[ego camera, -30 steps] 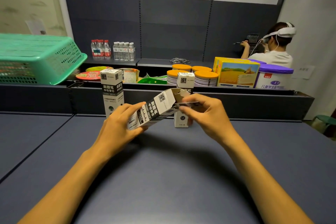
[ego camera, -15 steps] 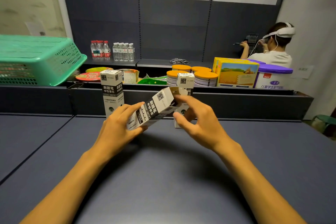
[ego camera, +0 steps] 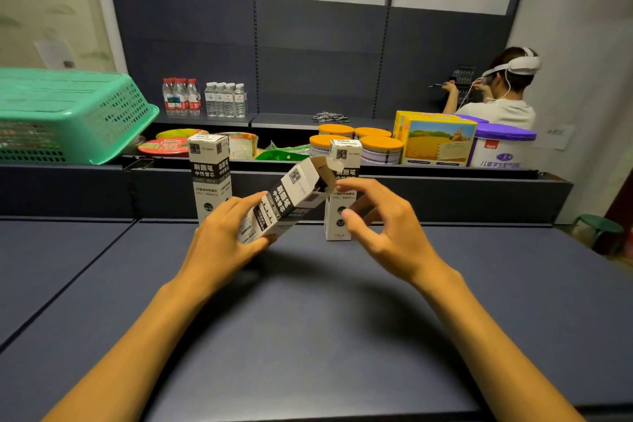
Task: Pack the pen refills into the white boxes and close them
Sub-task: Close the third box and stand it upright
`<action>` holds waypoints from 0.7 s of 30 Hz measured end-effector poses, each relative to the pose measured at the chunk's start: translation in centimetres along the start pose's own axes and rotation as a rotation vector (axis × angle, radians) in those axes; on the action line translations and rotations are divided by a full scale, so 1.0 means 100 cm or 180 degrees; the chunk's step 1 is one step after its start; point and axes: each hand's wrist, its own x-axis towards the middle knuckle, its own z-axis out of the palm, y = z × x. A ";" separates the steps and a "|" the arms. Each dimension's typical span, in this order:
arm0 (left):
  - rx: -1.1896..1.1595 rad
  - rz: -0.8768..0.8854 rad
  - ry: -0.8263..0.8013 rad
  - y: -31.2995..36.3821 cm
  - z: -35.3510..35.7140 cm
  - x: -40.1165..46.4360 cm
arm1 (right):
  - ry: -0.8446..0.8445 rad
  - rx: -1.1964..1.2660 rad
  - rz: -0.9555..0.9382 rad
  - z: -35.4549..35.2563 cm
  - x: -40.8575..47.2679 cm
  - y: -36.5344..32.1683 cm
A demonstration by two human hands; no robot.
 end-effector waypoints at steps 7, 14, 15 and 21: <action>-0.0521 -0.0036 0.0200 0.015 -0.009 0.004 | -0.0846 -0.1600 0.1101 -0.039 -0.017 0.024; -0.1115 -0.0174 -0.0293 0.058 0.000 0.009 | -0.1088 -0.2090 0.1468 -0.074 -0.035 0.045; -0.1202 -0.0198 -0.0380 0.068 0.004 0.011 | -0.1054 -0.2095 0.1483 -0.080 -0.035 0.048; -0.1498 -0.0402 -0.0700 0.126 0.056 0.042 | -0.0985 -0.2021 0.1540 -0.112 -0.036 0.073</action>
